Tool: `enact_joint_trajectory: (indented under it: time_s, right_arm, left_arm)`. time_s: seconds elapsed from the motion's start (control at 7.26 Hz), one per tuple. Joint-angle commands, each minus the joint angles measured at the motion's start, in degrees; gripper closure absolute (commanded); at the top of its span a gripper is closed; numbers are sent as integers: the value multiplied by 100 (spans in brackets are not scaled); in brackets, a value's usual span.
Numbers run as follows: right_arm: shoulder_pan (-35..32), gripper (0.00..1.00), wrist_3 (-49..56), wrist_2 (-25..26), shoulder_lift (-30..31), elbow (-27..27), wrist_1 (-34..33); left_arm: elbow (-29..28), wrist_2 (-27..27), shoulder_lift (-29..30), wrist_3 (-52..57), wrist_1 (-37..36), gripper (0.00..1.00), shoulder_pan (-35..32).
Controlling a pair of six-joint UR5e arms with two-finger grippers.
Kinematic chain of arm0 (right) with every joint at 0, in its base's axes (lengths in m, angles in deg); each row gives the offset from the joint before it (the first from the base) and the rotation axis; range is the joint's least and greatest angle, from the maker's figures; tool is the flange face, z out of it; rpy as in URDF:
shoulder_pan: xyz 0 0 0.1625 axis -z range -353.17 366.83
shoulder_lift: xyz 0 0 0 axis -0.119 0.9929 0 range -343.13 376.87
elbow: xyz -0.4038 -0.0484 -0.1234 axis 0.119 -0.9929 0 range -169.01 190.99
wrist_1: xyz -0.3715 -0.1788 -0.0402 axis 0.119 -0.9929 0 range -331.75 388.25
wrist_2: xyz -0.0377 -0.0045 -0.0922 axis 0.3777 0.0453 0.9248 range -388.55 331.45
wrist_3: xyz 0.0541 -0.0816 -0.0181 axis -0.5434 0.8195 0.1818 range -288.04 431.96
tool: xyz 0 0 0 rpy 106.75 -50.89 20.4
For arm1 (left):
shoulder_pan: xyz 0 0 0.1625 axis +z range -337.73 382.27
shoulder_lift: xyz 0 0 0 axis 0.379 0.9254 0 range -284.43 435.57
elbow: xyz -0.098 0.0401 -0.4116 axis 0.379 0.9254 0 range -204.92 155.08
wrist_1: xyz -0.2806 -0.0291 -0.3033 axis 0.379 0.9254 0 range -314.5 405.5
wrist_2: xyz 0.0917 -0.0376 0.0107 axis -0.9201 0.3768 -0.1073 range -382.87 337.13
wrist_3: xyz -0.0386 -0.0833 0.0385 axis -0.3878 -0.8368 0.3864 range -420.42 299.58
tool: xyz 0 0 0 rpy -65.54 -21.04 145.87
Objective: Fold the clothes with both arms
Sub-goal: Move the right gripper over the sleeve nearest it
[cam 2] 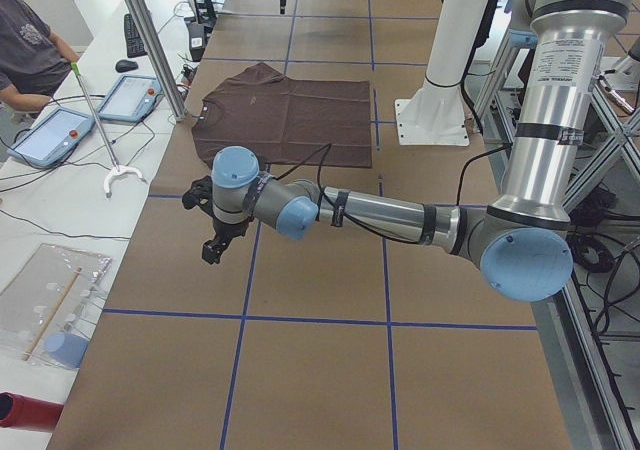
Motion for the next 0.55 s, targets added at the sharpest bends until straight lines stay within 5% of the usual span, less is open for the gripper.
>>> enact_joint_trajectory:
  time_s: [0.0,0.41]
  right_arm:
    - [718,0,-986,750,-1203,-861,62]
    - [1082,0,-1502,923,-1671,-1555,308]
  left_arm:
    - [-148,-12,151,-21,-33,0,134]
    - [-114,33,161,-442,46,0,135]
